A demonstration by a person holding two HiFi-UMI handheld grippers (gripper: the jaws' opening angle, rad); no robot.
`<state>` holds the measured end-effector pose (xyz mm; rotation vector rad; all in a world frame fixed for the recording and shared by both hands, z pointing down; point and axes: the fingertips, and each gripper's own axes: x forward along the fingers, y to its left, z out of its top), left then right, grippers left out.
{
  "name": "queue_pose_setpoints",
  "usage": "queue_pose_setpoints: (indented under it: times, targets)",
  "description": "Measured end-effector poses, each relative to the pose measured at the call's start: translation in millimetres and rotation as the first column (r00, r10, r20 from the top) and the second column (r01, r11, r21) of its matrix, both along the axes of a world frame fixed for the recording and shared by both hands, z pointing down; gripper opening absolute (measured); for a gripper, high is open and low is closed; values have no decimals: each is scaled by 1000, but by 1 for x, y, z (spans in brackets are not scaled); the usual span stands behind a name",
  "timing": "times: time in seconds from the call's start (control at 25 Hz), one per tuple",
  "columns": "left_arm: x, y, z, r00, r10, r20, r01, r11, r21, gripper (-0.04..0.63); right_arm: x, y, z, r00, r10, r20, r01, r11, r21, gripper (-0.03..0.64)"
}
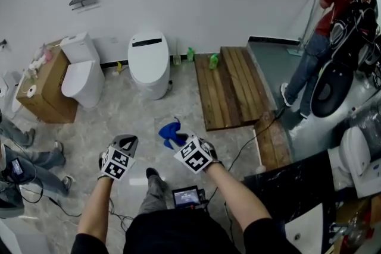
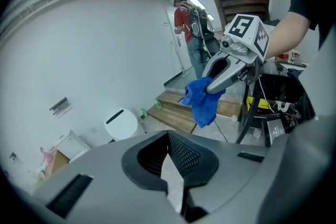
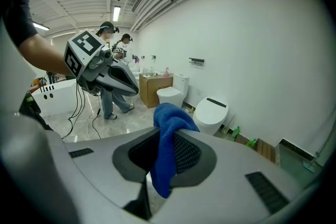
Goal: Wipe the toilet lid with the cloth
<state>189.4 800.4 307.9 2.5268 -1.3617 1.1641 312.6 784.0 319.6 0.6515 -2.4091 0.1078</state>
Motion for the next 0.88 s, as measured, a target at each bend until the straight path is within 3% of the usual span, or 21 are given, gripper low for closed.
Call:
queue_pose_setpoints:
  times: [0.32,0.56,0.76,0.88]
  targets:
    - [-45,-107,19,998,54,-37,-55,998,-8,11,-41,-99,11,999,42,-21,-42,999,-19,55]
    - [-103,-202,10,991,125,-43,-125,992,-3,11,-102,-196,1,994,95,-53,-96,995,-8,55]
    - [-153,-249,22,987,151,-49,-151,988,-6,11,-151,-247,5,990,131,-44,-132,991,0,55]
    - [-159,-290,20,986,151,-68,-152,988,-8,11,-159,-285,5,989,137,-56,-137,991,-4,55]
